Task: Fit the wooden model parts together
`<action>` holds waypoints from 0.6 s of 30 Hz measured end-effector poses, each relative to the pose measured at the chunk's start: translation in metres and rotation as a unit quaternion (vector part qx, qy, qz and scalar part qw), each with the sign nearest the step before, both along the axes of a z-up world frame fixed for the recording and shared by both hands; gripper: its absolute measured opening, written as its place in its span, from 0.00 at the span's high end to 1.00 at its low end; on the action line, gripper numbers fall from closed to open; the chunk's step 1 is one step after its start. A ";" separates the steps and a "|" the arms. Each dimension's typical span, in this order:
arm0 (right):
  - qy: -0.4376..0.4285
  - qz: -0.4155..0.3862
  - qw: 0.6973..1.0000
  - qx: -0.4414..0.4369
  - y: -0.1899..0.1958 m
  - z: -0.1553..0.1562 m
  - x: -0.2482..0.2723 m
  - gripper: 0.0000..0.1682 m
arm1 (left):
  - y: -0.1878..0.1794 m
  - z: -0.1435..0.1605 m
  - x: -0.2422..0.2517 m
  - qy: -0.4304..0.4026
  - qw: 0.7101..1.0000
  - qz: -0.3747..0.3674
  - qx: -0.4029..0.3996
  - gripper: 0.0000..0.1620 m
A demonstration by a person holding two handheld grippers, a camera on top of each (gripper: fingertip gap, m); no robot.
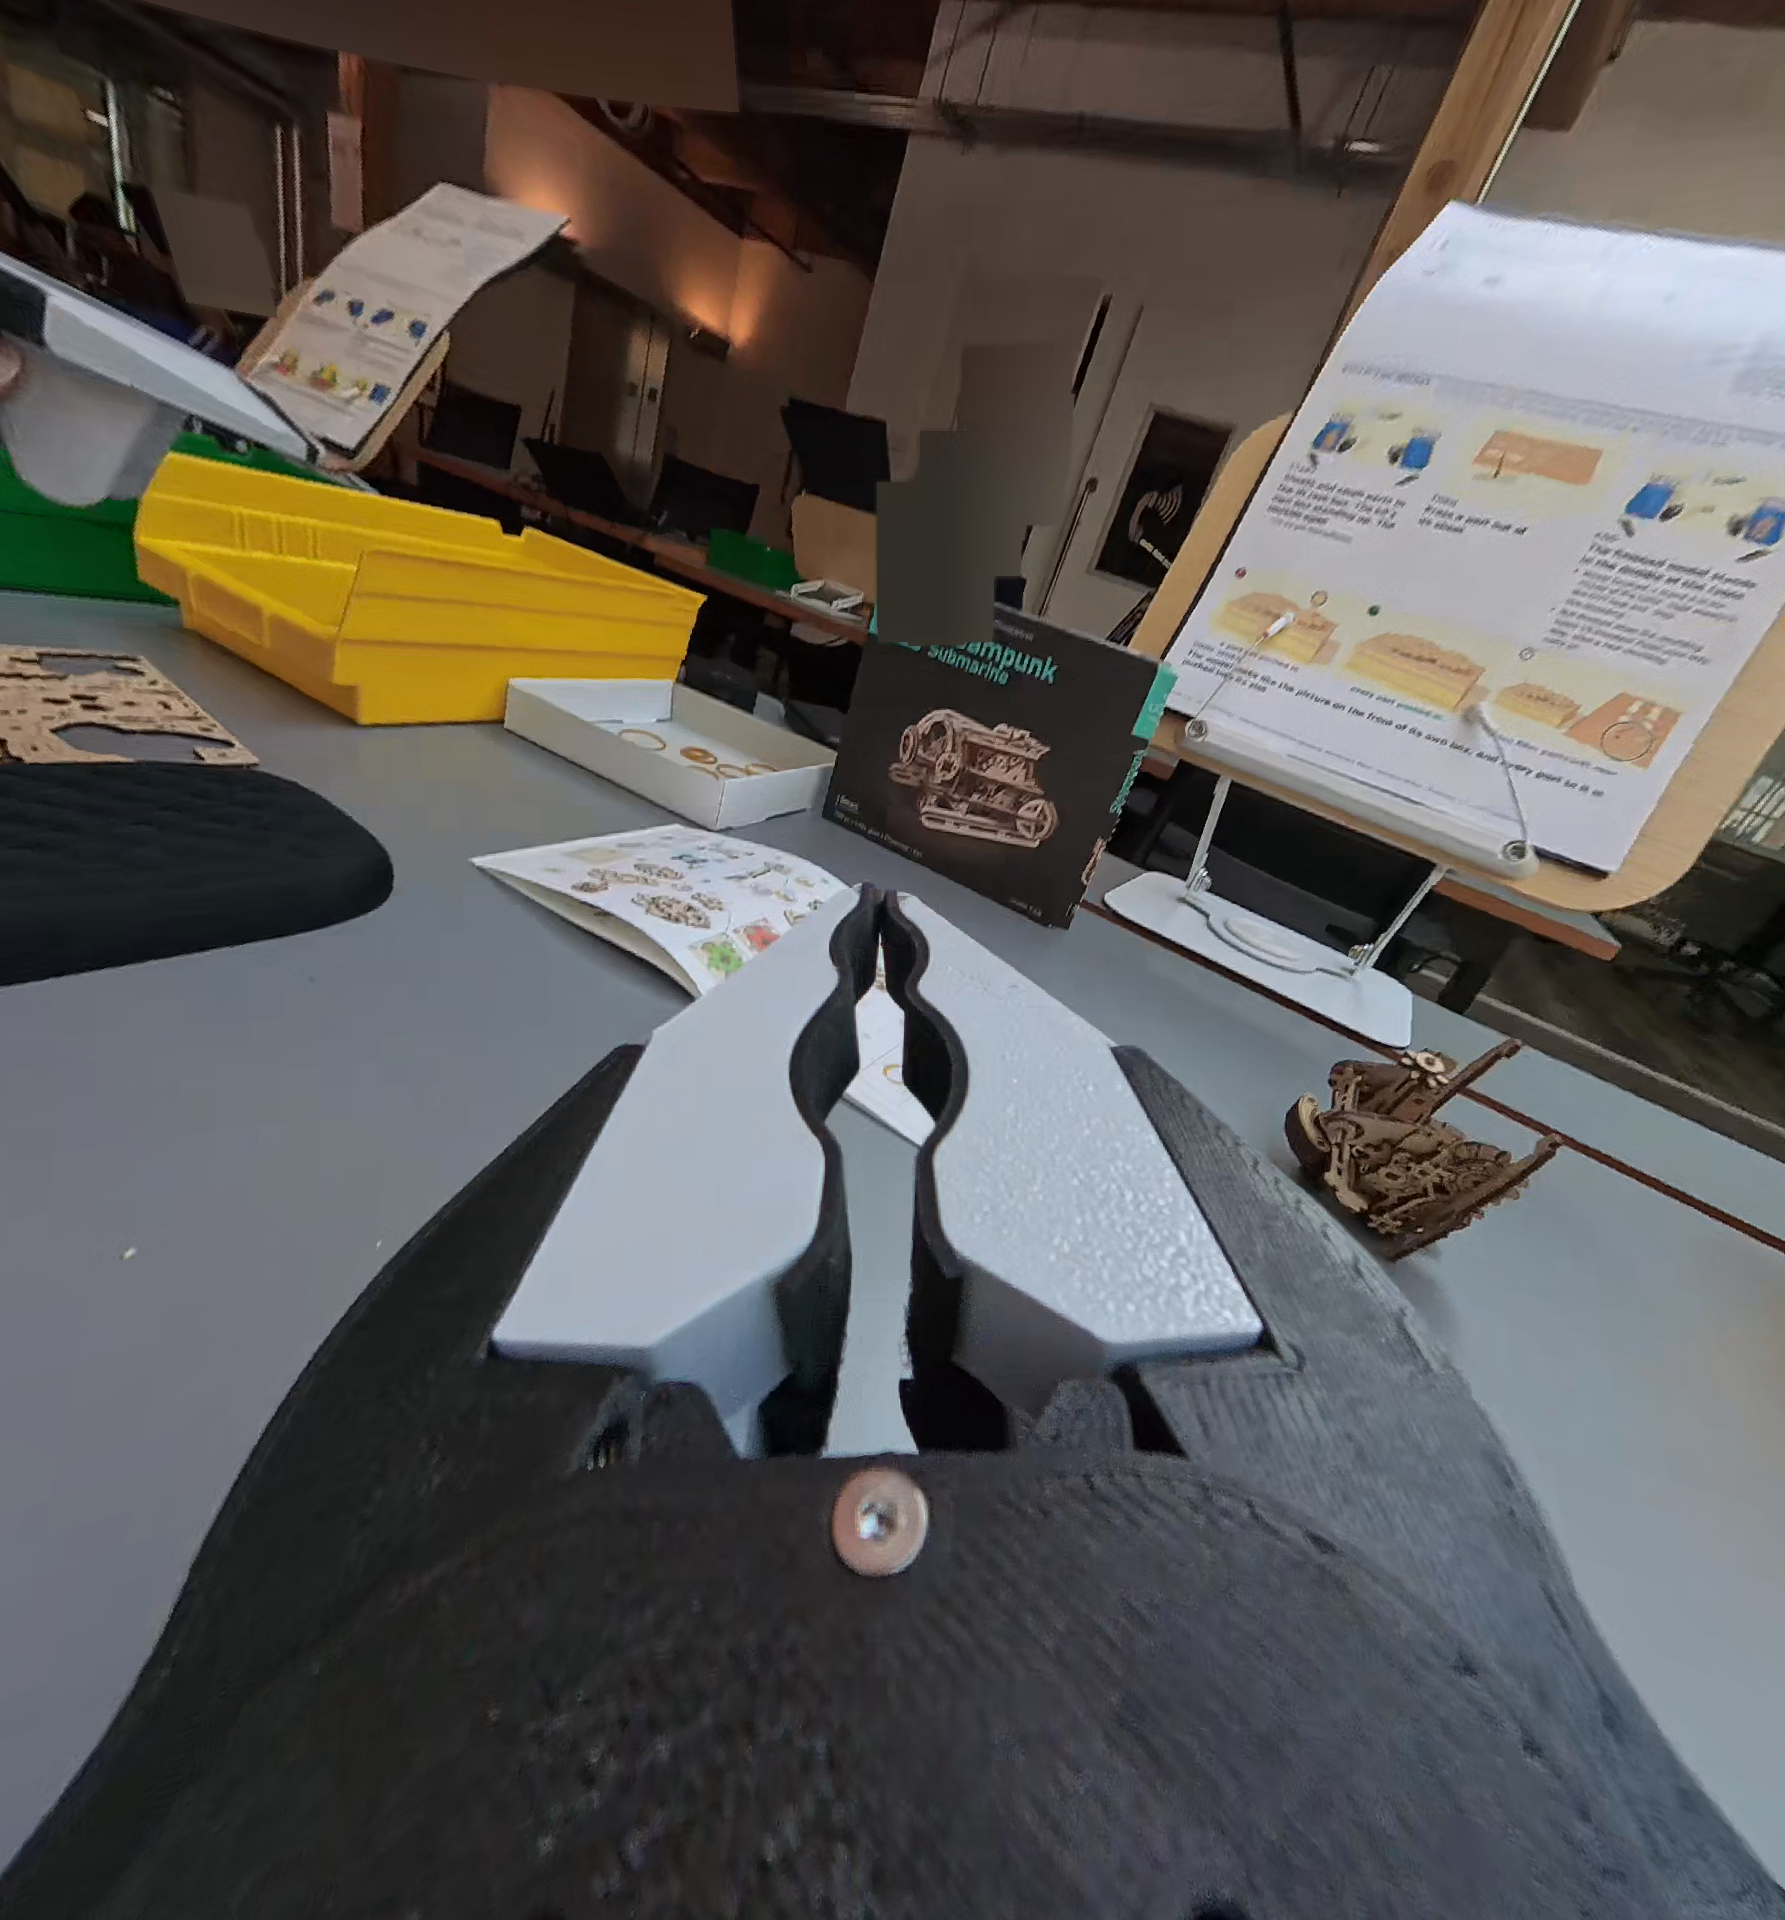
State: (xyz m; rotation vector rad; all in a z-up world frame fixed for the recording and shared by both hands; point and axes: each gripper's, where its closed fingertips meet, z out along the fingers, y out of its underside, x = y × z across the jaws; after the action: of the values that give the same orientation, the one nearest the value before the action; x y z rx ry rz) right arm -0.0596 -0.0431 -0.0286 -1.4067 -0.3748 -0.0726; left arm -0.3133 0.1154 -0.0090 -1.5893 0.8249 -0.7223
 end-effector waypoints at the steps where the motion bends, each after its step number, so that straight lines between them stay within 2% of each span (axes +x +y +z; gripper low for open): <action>1: 0.009 -0.009 1.000 0.026 -0.004 0.008 0.002 1.00 | -0.005 0.002 -0.004 -0.010 1.000 -0.015 -0.005 1.00; 3: 0.033 -0.013 0.998 0.042 -0.007 0.015 0.004 1.00 | -0.006 0.003 -0.021 -0.029 0.999 -0.012 -0.017 1.00; 4: 0.045 -0.006 0.998 0.044 -0.007 0.016 0.003 0.94 | -0.007 0.003 -0.031 -0.037 0.999 -0.007 -0.020 1.00; 6: 0.079 -0.003 0.996 0.040 -0.005 0.017 0.003 0.66 | -0.004 0.005 -0.055 -0.047 0.999 0.018 -0.014 1.00; 7: 0.089 0.007 0.996 0.027 -0.004 0.013 0.000 0.62 | 0.000 0.006 -0.070 -0.048 0.998 0.039 -0.007 0.99; 8: 0.090 0.025 0.996 0.006 -0.003 0.007 -0.005 0.73 | 0.002 0.008 -0.084 -0.047 0.997 0.059 -0.001 0.90; 9: 0.079 0.048 0.995 -0.024 -0.005 -0.002 -0.014 1.00 | 0.004 0.008 -0.097 -0.039 0.997 0.072 0.001 0.82; 13: 0.071 0.060 0.995 -0.033 -0.001 -0.012 -0.020 1.00 | 0.016 -0.012 -0.147 0.050 0.990 0.129 -0.006 0.77; 16: 0.083 0.101 0.989 -0.067 0.010 -0.023 -0.034 0.86 | 0.028 -0.037 -0.191 0.133 0.973 0.188 -0.035 0.70; 18: 0.083 0.143 0.982 -0.093 0.019 -0.024 -0.052 0.86 | 0.031 -0.051 -0.216 0.164 0.962 0.208 -0.064 0.69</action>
State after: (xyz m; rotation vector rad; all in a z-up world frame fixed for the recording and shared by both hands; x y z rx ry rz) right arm -0.1113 -0.0239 -0.0528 -1.5174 -0.4499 0.3205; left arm -0.5297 0.1461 -0.0596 -1.9519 0.6513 -0.2136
